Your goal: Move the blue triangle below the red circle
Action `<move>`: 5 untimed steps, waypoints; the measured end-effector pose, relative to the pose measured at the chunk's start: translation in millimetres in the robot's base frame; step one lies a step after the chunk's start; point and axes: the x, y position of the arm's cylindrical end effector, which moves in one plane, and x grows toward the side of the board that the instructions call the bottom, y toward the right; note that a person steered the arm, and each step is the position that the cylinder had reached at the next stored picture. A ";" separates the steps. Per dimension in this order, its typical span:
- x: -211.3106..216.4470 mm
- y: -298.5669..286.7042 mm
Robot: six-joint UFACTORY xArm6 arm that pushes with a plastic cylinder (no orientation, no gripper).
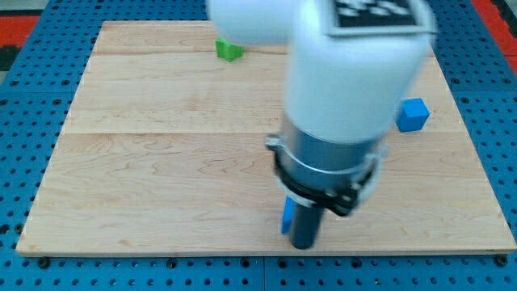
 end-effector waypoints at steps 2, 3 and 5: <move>-73.3 3.9; -85.0 3.9; -106.2 0.5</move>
